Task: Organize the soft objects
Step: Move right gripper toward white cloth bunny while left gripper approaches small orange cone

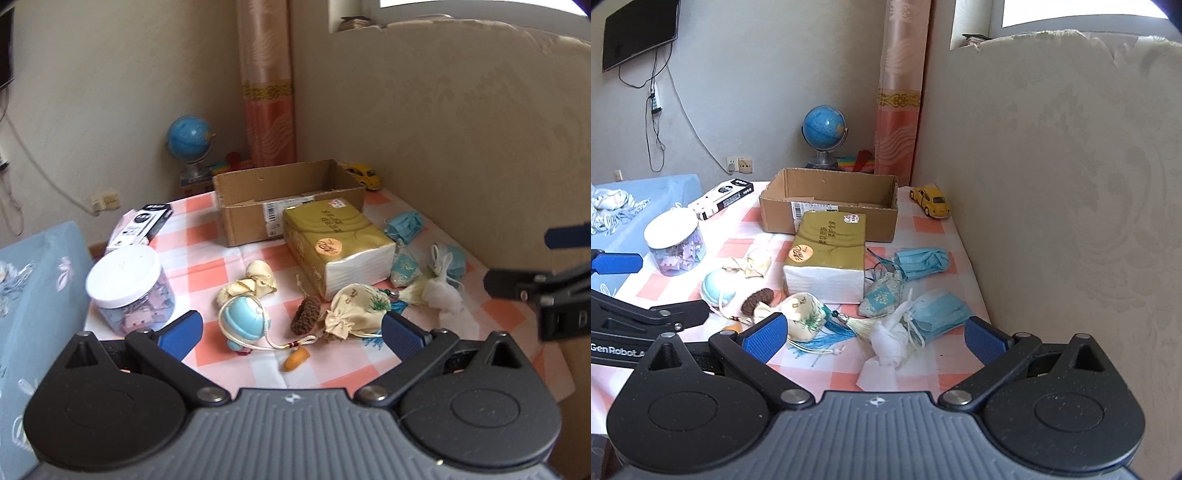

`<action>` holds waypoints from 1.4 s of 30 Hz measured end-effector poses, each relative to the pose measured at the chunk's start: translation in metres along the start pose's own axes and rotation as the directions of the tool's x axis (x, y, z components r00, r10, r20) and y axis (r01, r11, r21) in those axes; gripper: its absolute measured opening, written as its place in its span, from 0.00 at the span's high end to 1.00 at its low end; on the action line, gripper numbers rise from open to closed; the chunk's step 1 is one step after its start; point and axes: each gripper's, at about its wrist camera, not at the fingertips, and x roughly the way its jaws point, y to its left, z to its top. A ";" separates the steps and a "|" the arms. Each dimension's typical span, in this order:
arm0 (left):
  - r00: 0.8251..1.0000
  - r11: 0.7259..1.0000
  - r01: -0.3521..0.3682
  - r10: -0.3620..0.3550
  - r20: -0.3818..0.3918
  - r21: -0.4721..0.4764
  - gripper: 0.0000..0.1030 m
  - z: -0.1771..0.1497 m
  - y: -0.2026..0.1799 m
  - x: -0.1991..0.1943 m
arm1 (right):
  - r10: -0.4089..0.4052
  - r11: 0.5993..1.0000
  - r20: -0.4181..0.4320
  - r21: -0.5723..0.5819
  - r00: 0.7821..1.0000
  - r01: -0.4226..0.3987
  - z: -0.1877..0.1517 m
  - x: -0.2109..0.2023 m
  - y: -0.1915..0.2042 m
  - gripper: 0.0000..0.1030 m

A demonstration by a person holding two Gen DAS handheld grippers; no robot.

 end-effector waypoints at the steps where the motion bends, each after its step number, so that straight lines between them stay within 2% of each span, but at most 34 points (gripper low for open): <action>1: 1.000 1.000 0.017 -0.017 -0.004 -0.002 0.01 -0.003 0.002 0.003 | 0.003 1.000 -0.003 0.001 1.000 -0.003 -0.001 0.003 -0.002 0.00; 8: 0.997 0.999 0.030 -0.032 -0.068 -0.032 0.01 -0.023 0.011 0.029 | 0.029 0.999 -0.026 -0.027 0.999 -0.029 -0.022 0.025 -0.014 0.00; 16: 0.996 0.999 -0.025 0.021 -0.090 -0.036 0.01 -0.032 0.014 0.056 | 0.073 0.996 -0.129 -0.031 0.989 -0.078 -0.058 0.066 -0.024 0.00; 20: 0.993 0.998 -0.037 0.031 -0.112 -0.049 0.01 -0.032 0.014 0.072 | 0.092 0.995 -0.149 -0.026 0.985 -0.097 -0.067 0.082 -0.025 0.00; 32: 0.983 0.991 -0.099 0.084 -0.161 -0.086 0.01 -0.037 0.022 0.101 | 0.102 0.994 -0.158 -0.033 0.982 -0.108 -0.074 0.098 -0.025 0.00; 37: 0.982 0.992 -0.094 0.080 -0.169 -0.079 0.00 -0.045 0.029 0.095 | 0.099 0.994 -0.158 -0.020 0.982 -0.104 -0.075 0.099 -0.027 0.00; 42: 0.980 0.988 -0.087 0.061 -0.189 -0.129 0.00 -0.052 0.046 0.088 | 0.090 0.996 -0.138 -0.012 0.986 -0.092 -0.077 0.097 -0.026 0.00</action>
